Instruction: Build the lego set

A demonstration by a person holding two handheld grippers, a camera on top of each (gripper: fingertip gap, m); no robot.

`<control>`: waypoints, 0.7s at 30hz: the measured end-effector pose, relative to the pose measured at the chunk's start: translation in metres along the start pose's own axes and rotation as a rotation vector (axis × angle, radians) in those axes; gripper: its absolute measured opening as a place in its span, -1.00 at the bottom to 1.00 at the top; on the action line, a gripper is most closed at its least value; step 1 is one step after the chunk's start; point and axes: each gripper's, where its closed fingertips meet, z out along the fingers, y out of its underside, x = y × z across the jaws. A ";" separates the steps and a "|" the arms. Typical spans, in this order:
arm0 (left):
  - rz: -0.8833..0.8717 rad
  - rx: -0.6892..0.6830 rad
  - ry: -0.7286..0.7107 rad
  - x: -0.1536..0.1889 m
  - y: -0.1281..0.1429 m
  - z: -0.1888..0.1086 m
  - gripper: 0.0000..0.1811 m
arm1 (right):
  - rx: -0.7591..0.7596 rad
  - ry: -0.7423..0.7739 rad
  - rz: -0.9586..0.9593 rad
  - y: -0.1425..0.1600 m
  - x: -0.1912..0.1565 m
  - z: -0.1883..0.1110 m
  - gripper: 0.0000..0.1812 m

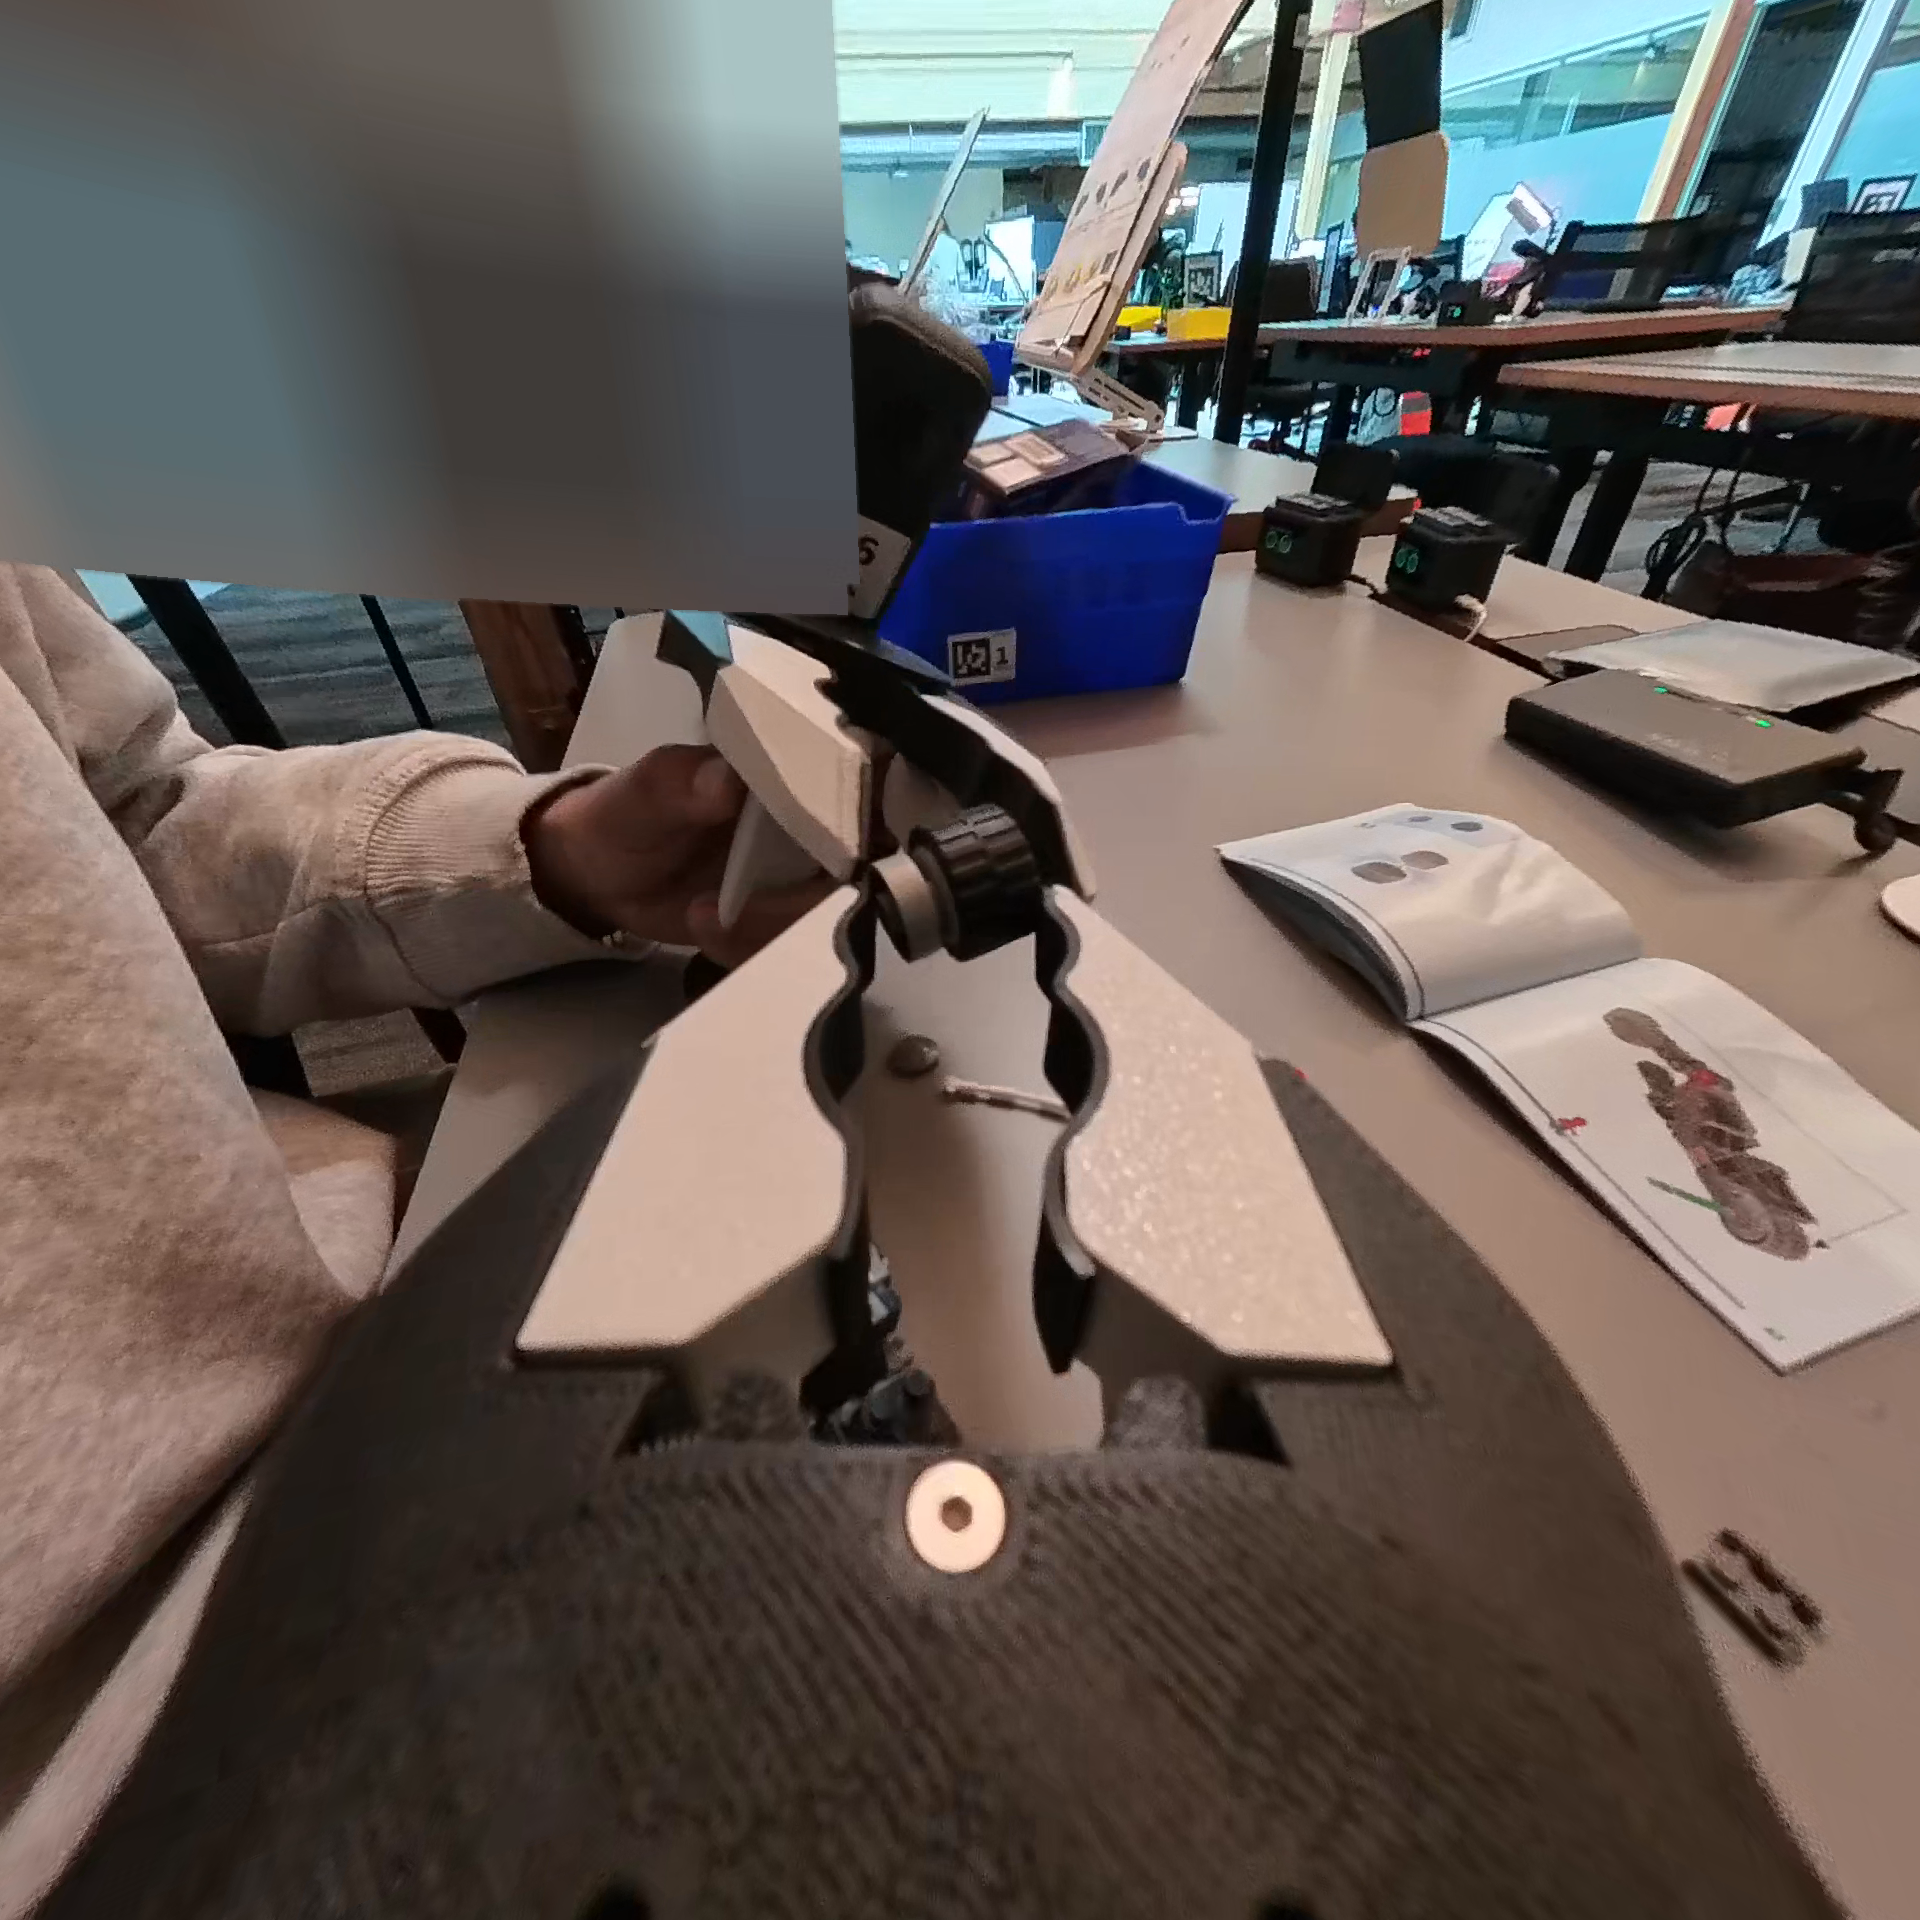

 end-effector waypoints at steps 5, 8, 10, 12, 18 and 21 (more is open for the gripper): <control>-0.011 -0.026 -0.021 0.000 0.007 0.000 -0.57 | -0.016 0.030 0.001 0.007 -0.002 -0.002 -0.68; -0.020 -0.024 -0.033 -0.002 0.008 0.000 -0.57 | -0.019 0.052 0.003 0.008 0.000 -0.002 -0.68; -0.021 -0.022 -0.041 -0.004 0.008 -0.002 -0.70 | -0.032 0.098 -0.004 0.010 0.007 -0.002 -0.68; -0.031 -0.008 -0.056 -0.007 0.006 -0.006 -0.79 | -0.028 0.099 0.002 0.010 0.008 -0.003 -0.70; -0.083 -0.004 0.034 0.003 0.007 -0.006 -0.58 | -0.011 0.091 0.006 0.007 0.006 -0.003 -0.71; -0.110 0.000 0.054 0.004 0.007 -0.006 -0.55 | -0.019 0.098 -0.019 0.007 0.005 -0.002 -0.71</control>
